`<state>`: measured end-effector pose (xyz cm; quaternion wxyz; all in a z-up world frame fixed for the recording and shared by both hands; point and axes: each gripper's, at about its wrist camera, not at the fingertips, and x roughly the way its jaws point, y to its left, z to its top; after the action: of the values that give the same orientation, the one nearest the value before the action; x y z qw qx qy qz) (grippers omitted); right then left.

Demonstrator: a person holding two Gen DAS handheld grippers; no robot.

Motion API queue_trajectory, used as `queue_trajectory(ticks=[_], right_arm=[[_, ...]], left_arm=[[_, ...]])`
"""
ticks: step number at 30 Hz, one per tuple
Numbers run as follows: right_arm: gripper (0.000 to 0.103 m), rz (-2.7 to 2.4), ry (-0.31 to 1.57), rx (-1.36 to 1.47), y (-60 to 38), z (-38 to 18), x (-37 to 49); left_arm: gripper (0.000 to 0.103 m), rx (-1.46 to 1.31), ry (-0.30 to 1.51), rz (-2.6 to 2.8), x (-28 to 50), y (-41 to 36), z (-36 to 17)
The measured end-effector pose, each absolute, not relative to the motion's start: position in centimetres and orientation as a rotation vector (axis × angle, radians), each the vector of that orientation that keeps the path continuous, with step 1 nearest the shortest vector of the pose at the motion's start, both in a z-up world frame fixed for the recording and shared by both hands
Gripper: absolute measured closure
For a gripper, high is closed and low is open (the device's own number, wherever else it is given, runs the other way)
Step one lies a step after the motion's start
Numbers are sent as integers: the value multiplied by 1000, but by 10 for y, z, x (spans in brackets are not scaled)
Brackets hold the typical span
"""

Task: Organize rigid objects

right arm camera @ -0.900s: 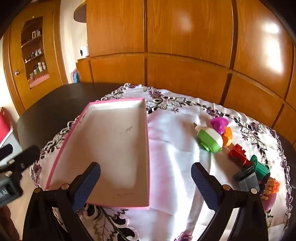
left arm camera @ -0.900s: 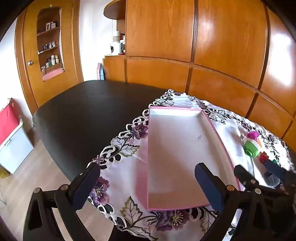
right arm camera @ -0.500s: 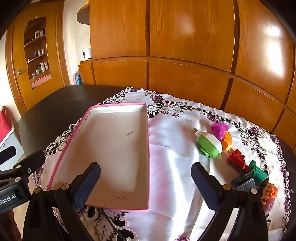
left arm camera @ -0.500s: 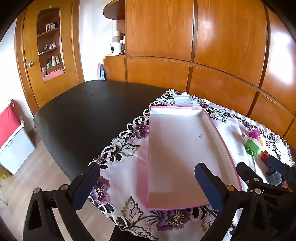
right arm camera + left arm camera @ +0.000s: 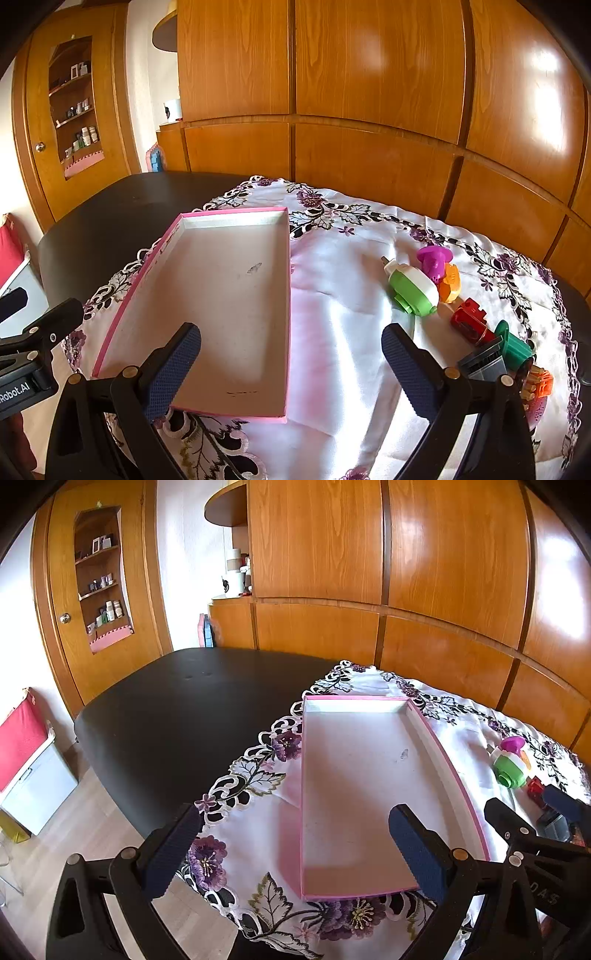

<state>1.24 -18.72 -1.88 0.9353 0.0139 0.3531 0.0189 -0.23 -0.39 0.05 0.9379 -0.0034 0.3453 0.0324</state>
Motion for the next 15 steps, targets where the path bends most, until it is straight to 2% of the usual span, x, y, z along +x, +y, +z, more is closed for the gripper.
queue_trajectory(ticks=[15], right_arm=[[3, 23, 701, 2, -203, -13, 12]], left_arm=[[0, 22, 732, 40, -1, -10, -5]])
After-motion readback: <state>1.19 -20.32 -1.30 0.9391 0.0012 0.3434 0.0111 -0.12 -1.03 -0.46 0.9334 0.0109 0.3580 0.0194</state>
